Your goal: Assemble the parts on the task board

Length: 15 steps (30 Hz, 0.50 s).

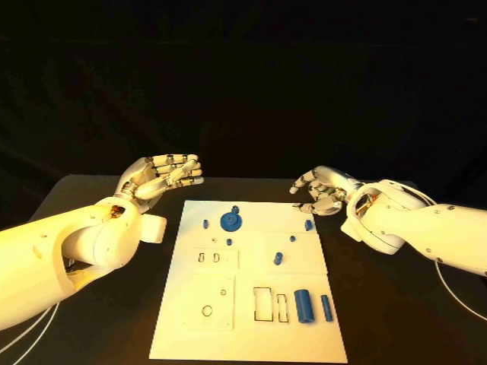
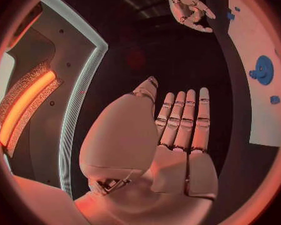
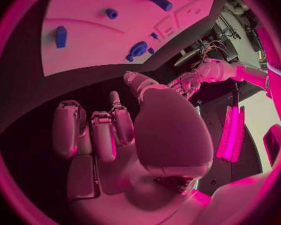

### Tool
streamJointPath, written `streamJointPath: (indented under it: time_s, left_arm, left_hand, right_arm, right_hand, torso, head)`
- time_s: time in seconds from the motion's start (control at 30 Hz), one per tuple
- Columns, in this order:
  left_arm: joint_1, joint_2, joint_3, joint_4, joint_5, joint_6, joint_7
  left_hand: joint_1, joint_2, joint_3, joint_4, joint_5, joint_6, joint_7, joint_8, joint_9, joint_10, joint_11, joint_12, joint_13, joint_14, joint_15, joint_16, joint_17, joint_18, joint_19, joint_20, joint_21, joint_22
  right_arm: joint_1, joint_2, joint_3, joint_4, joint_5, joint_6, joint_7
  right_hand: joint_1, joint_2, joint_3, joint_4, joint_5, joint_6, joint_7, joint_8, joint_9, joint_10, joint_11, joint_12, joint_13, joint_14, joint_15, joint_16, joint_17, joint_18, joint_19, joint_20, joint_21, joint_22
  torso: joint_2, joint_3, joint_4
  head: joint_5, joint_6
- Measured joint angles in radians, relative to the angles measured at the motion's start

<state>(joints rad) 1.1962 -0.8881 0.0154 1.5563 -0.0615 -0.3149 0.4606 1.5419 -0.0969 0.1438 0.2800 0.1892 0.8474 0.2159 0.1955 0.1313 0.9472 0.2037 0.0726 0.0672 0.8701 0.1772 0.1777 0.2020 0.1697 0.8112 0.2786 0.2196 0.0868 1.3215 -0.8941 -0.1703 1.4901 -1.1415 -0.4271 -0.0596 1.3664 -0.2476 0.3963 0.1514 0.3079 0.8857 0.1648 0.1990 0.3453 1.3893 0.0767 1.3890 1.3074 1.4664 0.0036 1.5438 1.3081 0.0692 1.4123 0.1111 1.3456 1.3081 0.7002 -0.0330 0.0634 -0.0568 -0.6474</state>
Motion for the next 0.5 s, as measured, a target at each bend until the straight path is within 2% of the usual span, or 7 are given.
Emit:
streamJointPath:
  time_s: [0.2, 0.27, 0.5]
  left_arm:
    - [0.000, 0.004, -0.001, -0.003, 0.000, 0.003, 0.000]
    - [0.000, 0.004, -0.002, -0.004, 0.000, 0.003, 0.000]
    - [0.000, 0.007, -0.002, -0.003, 0.000, 0.006, 0.000]
  left_hand:
    - [0.000, 0.000, 0.000, 0.000, 0.000, 0.000, 0.000, 0.000, 0.000, 0.000, 0.000, 0.000, 0.000, 0.000, 0.000, 0.000, 0.000, 0.000, 0.000, 0.000, 0.000, 0.000]
    - [0.000, 0.000, 0.000, 0.000, 0.000, 0.000, 0.000, 0.000, 0.000, 0.000, 0.000, 0.000, 0.000, 0.000, 0.000, 0.000, 0.000, 0.000, 0.000, 0.000, 0.000, -0.001]
    - [0.000, 0.000, 0.000, 0.000, 0.000, 0.000, 0.000, 0.000, 0.000, 0.000, 0.000, 0.000, 0.000, 0.000, 0.000, 0.000, 0.000, 0.000, 0.000, 0.000, 0.000, -0.001]
  right_arm:
    - [-0.024, -0.039, -0.004, -0.018, 0.022, 0.040, 0.039]
    - [-0.033, -0.044, -0.005, -0.026, 0.025, 0.048, 0.047]
    - [-0.062, -0.053, -0.006, -0.057, 0.026, 0.065, 0.070]
  right_hand:
    - [0.012, -0.012, 0.007, -0.013, 0.000, 0.000, 0.000, 0.000, 0.000, -0.005, 0.002, -0.005, 0.000, 0.000, 0.000, 0.000, 0.000, 0.000, 0.000, 0.000, -0.004, 0.000]
    - [0.017, -0.009, 0.004, -0.018, 0.000, 0.000, 0.000, 0.000, 0.000, -0.008, 0.005, -0.009, 0.000, 0.000, 0.000, 0.000, 0.000, 0.000, 0.000, 0.000, -0.005, 0.000]
    - [0.022, -0.012, 0.009, -0.024, -0.008, -0.001, 0.001, -0.006, 0.000, -0.013, 0.003, -0.013, 0.000, 0.000, 0.000, 0.000, 0.000, 0.000, -0.004, 0.003, -0.008, 0.000]
  torso:
    - [-0.003, 0.0070, -0.0081]
    - [-0.004, 0.0088, -0.0098]
    - [-0.003, 0.0126, -0.0088]
  head:
    - [-0.002, -0.001]
    - [-0.004, -0.001]
    - [-0.008, 0.000]
